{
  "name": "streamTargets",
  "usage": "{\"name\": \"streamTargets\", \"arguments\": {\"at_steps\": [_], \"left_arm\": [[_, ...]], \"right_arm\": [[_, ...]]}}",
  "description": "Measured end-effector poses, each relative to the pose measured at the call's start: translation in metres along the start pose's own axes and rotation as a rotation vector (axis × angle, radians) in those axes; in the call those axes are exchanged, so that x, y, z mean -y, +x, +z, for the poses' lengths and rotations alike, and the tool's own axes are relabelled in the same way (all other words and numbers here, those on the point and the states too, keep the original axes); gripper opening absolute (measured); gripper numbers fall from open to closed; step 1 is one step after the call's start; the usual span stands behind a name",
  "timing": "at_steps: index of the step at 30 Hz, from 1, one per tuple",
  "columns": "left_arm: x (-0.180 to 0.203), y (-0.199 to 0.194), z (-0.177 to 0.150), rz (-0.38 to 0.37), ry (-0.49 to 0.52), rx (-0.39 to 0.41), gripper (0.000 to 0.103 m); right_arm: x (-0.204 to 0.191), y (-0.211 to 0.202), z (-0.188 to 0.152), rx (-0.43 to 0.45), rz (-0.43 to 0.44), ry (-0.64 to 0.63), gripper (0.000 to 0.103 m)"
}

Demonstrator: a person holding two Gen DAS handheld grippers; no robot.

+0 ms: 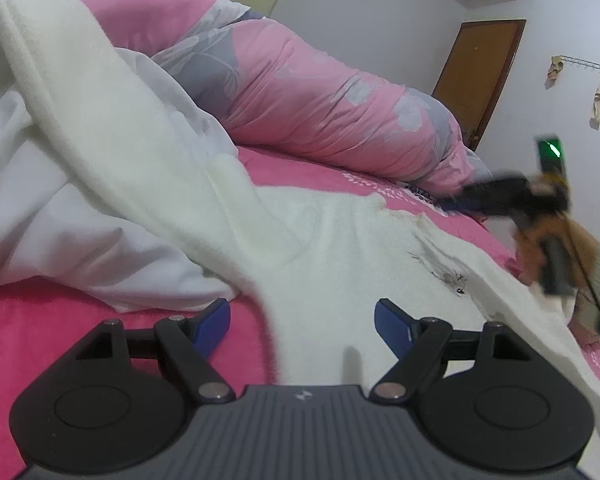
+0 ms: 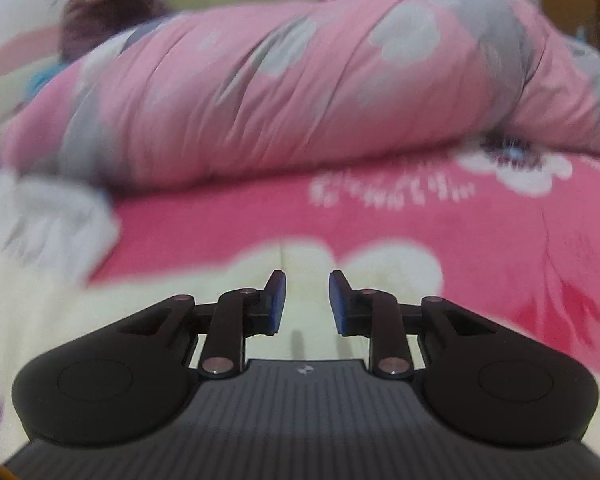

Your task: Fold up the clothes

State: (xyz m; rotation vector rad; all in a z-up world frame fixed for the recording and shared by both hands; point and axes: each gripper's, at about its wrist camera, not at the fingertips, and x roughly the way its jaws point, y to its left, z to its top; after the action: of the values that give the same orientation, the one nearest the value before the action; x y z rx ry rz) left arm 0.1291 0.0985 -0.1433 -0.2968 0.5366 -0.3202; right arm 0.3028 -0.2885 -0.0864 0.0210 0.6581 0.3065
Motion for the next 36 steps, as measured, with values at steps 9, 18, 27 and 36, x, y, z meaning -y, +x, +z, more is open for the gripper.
{"name": "streamTargets", "arguments": {"at_steps": [9, 18, 27, 36], "left_arm": [[-0.006, 0.007, -0.002, -0.008, -0.027, -0.024, 0.08], [-0.005, 0.005, -0.002, -0.006, -0.022, -0.009, 0.08], [-0.002, 0.004, 0.0, 0.049, -0.011, -0.012, 0.081], [0.041, -0.026, 0.017, 0.196, 0.136, 0.038, 0.083]], "right_arm": [[0.07, 0.06, 0.003, -0.027, -0.15, 0.123, 0.007], [0.099, -0.031, -0.003, 0.102, -0.207, 0.25, 0.016], [0.115, -0.198, -0.106, 0.135, -0.393, 0.281, 0.022], [0.142, -0.265, -0.123, 0.233, -0.502, 0.23, 0.047]]}}
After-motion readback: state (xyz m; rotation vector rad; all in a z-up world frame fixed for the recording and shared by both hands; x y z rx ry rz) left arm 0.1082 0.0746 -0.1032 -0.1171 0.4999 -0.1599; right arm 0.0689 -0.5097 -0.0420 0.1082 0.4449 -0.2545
